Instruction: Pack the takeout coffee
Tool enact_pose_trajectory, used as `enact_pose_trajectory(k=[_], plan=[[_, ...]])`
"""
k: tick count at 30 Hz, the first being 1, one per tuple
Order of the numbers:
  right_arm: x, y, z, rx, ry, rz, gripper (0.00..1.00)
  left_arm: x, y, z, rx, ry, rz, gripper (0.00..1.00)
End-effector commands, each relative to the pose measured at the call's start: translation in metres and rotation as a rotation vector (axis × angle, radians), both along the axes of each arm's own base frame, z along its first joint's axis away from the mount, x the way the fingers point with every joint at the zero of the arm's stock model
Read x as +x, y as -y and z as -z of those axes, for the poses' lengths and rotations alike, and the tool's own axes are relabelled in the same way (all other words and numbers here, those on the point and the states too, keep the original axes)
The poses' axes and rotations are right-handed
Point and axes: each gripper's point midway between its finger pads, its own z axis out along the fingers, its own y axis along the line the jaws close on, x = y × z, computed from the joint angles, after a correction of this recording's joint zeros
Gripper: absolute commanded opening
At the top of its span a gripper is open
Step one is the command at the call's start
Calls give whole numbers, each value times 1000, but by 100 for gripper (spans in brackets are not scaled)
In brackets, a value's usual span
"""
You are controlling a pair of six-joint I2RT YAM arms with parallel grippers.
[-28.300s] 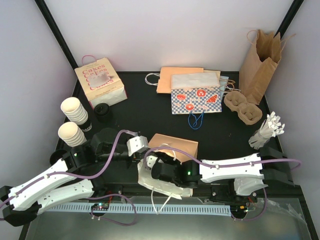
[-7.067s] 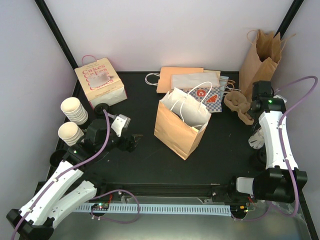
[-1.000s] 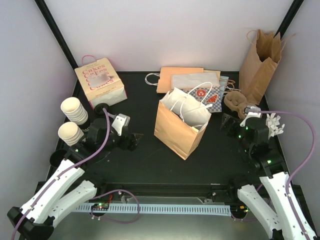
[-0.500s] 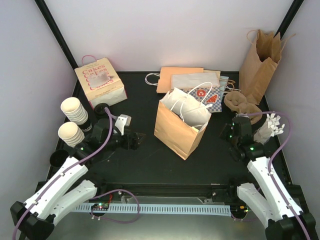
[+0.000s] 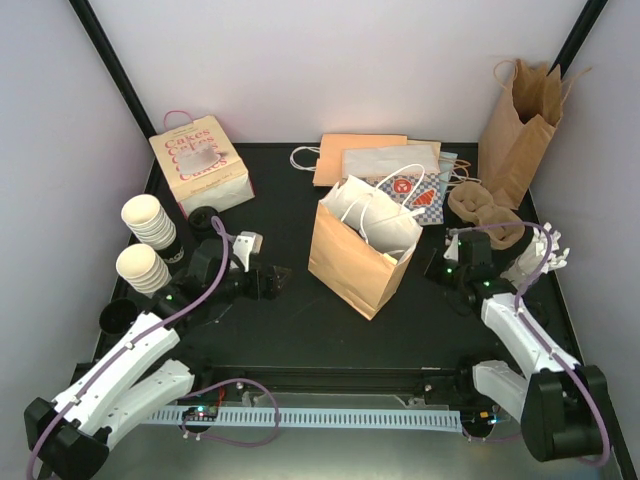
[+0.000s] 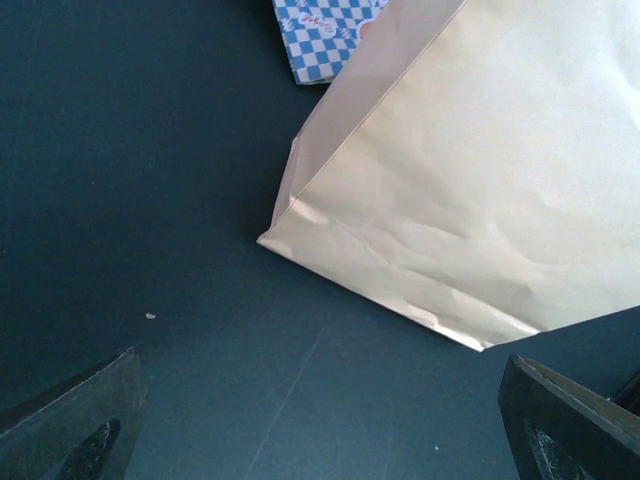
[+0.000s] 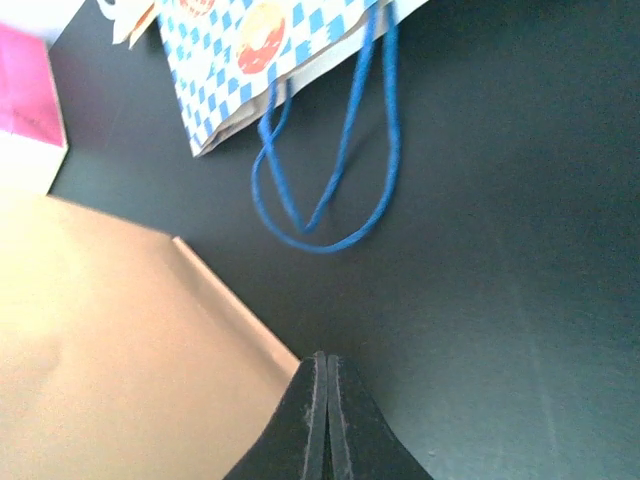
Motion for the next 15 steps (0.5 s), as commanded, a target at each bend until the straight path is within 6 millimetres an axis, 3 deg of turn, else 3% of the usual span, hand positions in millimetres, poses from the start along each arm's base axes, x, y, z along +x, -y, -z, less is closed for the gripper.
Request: enact_pose_trajectory(k=[1, 15], plan=[[5, -30, -11, 98, 68, -173, 1, 9, -3, -6, -17, 28, -43, 99], [-25, -63, 8, 162, 47, -347, 1, 17, -16, -4, 29, 59, -115, 99]])
